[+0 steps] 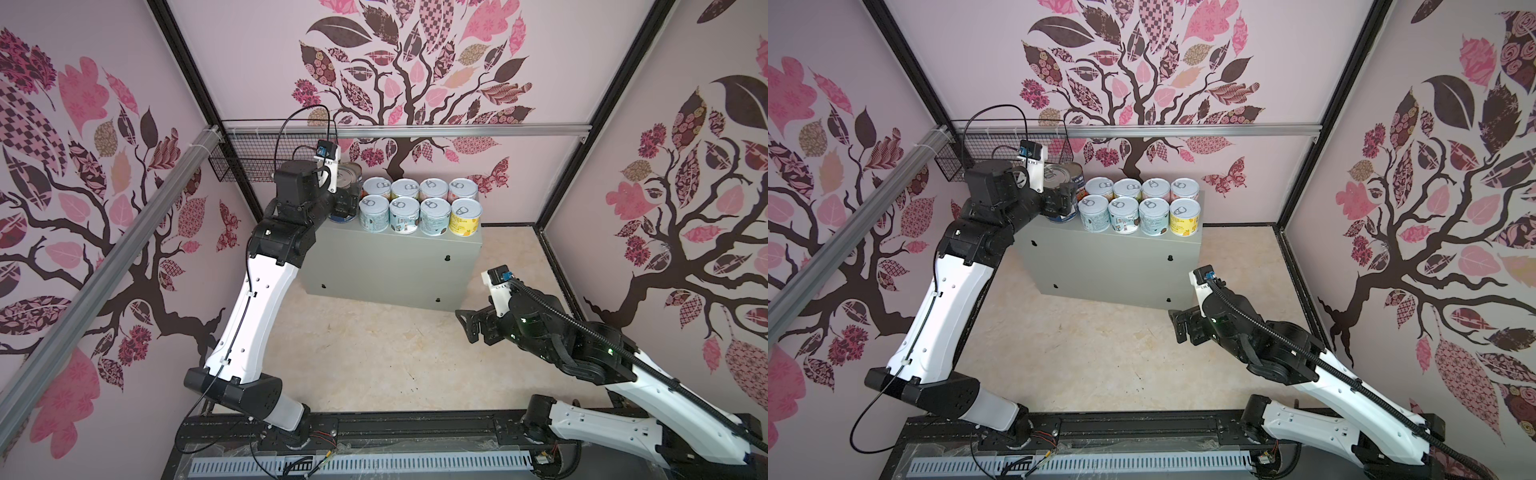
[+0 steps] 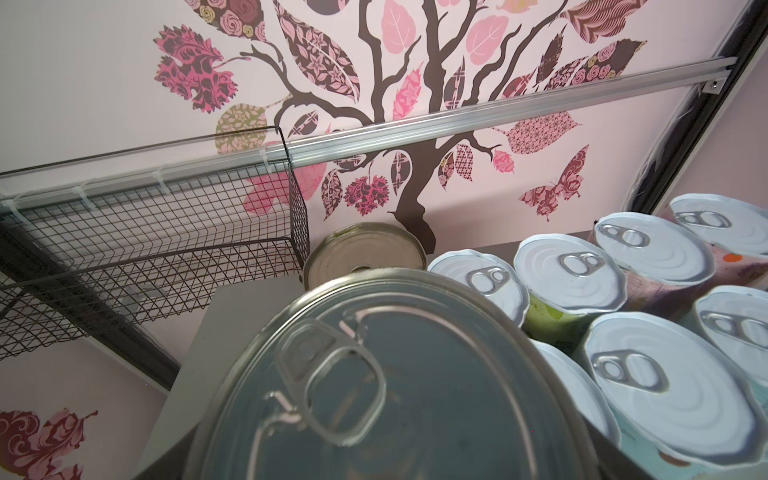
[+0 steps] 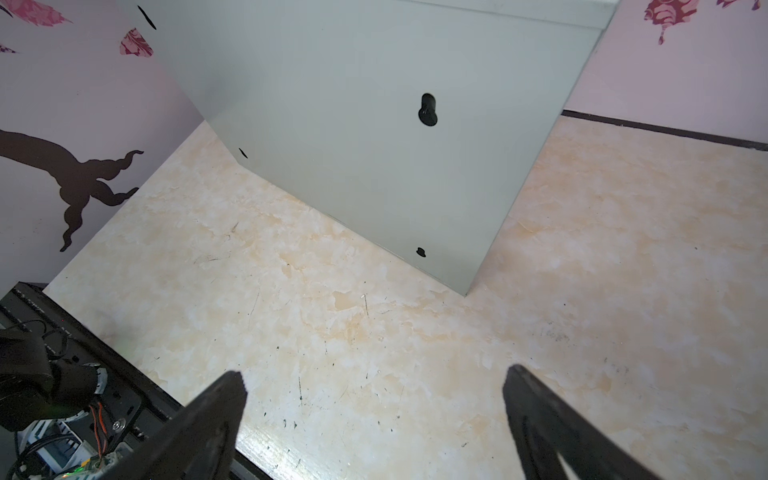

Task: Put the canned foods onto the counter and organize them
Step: 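Lift the navy can with the left gripper up over the cabinet top, then lower the navy can beside the dark can and open the left gripper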

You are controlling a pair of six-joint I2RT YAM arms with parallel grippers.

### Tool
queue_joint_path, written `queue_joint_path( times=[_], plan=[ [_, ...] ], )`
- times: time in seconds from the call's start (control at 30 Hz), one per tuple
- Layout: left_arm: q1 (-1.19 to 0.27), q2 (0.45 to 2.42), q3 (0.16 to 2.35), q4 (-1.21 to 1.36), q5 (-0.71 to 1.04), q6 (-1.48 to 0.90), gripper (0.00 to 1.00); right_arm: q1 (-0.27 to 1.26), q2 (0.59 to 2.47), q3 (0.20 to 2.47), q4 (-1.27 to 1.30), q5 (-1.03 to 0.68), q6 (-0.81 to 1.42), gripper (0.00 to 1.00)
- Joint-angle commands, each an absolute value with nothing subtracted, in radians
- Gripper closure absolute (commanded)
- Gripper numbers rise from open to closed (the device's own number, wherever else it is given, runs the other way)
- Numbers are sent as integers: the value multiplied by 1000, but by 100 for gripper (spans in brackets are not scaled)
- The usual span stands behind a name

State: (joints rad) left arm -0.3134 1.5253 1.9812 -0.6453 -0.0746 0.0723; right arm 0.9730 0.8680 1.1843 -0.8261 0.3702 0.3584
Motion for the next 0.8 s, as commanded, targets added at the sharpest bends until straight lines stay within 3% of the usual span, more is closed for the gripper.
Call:
queue_joint_path(
  times=[0.0,0.27,0.77],
  plan=[
    [-307,1501,1969,-427,-62,69,38,971,865,1192,-836,365,359,0],
    [-307,1498,1905,-409,-55,73,31,971,854,1182,-838,364,364,0],
    [-307,1474,1898,-407,-78,81,2,971,837,1213,-863,374,381,0]
  ],
)
